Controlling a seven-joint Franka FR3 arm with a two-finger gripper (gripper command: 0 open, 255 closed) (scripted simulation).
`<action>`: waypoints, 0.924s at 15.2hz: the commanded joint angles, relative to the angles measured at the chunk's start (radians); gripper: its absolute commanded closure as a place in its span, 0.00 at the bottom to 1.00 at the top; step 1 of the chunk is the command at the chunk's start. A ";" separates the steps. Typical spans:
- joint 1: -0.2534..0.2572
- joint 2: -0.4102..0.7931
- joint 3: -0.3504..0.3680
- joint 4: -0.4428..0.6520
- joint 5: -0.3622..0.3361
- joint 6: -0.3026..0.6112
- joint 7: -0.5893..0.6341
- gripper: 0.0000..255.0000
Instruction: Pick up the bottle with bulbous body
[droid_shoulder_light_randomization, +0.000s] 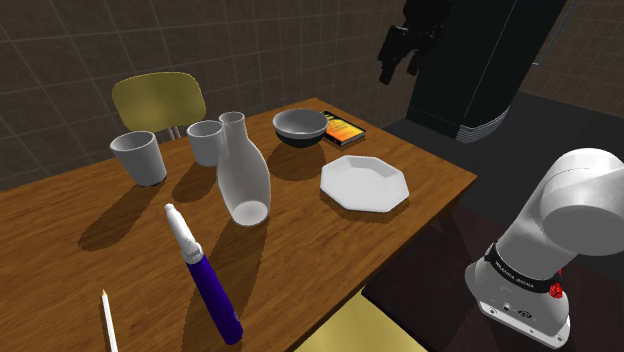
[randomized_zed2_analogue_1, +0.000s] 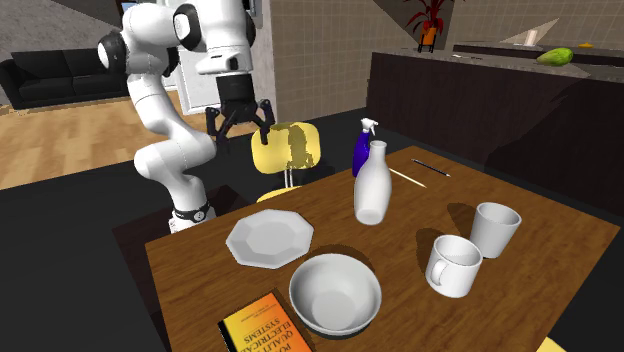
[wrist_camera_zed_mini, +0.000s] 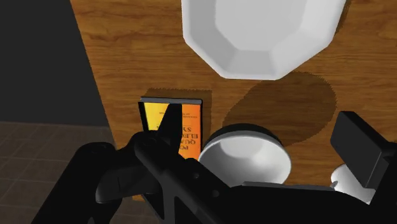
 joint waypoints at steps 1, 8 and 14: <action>0.008 0.049 0.046 0.027 0.015 0.021 0.054 0.00; 0.020 0.224 0.192 0.159 0.027 0.062 0.226 0.00; 0.021 0.410 0.317 0.320 -0.017 0.075 0.386 0.00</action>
